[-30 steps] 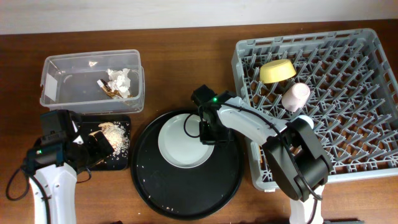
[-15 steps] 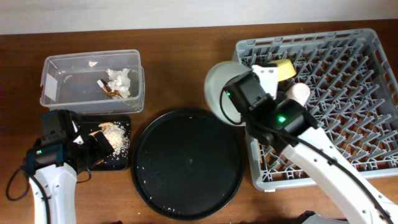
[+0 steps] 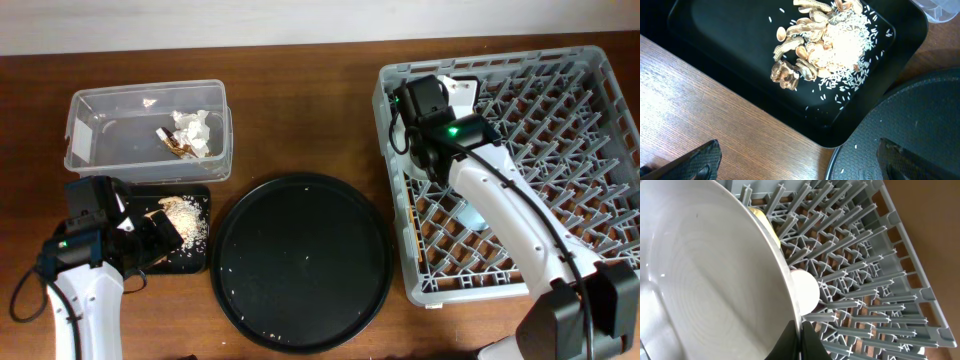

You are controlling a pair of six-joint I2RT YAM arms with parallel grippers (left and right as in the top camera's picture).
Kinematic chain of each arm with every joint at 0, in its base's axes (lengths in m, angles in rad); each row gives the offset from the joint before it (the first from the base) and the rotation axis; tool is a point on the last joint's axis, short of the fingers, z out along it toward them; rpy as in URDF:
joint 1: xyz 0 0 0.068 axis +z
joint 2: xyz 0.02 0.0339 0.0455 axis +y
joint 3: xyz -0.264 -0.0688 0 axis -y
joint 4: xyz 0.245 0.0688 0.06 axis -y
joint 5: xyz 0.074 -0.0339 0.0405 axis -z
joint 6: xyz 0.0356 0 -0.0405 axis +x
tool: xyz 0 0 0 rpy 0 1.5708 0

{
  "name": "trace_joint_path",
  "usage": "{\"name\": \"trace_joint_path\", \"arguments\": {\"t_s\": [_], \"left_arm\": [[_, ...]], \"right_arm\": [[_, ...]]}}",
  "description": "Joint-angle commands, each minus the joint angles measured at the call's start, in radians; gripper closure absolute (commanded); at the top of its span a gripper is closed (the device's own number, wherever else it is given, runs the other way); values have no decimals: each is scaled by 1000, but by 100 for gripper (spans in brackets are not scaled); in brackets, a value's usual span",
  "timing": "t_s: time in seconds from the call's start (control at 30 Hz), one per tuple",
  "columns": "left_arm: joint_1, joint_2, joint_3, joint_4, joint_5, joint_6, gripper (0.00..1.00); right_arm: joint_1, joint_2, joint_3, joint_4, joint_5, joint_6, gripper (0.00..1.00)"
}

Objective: Sort waste into correct bins and load items into the dishwasher rack
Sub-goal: 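Lift the white plate with right gripper and stand it in the rack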

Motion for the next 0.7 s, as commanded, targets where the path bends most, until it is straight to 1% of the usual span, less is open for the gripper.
{"name": "trace_joint_path", "arguments": {"t_s": [0.0,0.03,0.07,0.1,0.13,0.17,0.2,0.23,0.33,0.37,0.4,0.43,0.47,0.5,0.53,0.57,0.6,0.67], "left_arm": [[5,-10,0,2,4,-6,2],[5,-10,0,2,4,-6,2],[5,-10,0,2,4,-6,2],[5,-10,0,2,5,-6,2],[5,-10,0,2,5,-6,2],[5,-9,0,2,4,-6,2],[5,-9,0,2,4,-6,2],[5,-9,0,2,5,-6,2],[5,-9,0,1,6,-6,2],[5,-9,0,2,32,-5,2],[0,-9,0,10,68,33,2],[-17,-9,0,20,105,61,2],[-51,-9,0,34,143,94,2],[-130,-9,0,51,169,135,1],[-169,-9,0,55,169,158,1],[-241,-9,0,58,169,199,1],[-339,-9,0,45,168,238,1],[-397,-9,0,-10,158,237,1]], "right_arm": [[6,6,12,0,-250,7,96],[6,6,12,5,-311,7,93],[6,5,12,12,-365,7,87],[6,3,13,8,-407,7,85],[6,-2,15,2,-434,7,81],[6,-11,15,2,-454,7,72],[6,-27,15,2,-474,6,59],[6,-43,18,-1,-476,6,50],[-2,-146,66,-100,-478,7,32],[-25,-195,78,-150,-517,6,21],[-72,-237,80,-185,-613,-41,12],[-100,-249,80,-201,-672,-74,11],[-173,-261,80,-244,-827,-183,8],[-248,-258,80,-306,-949,-318,4],[-274,-258,80,-332,-974,-371,1],[-309,-258,80,-368,-981,-406,1],[-327,-258,80,-388,-980,-405,1],[-336,-266,78,-430,-937,-404,1]]}}
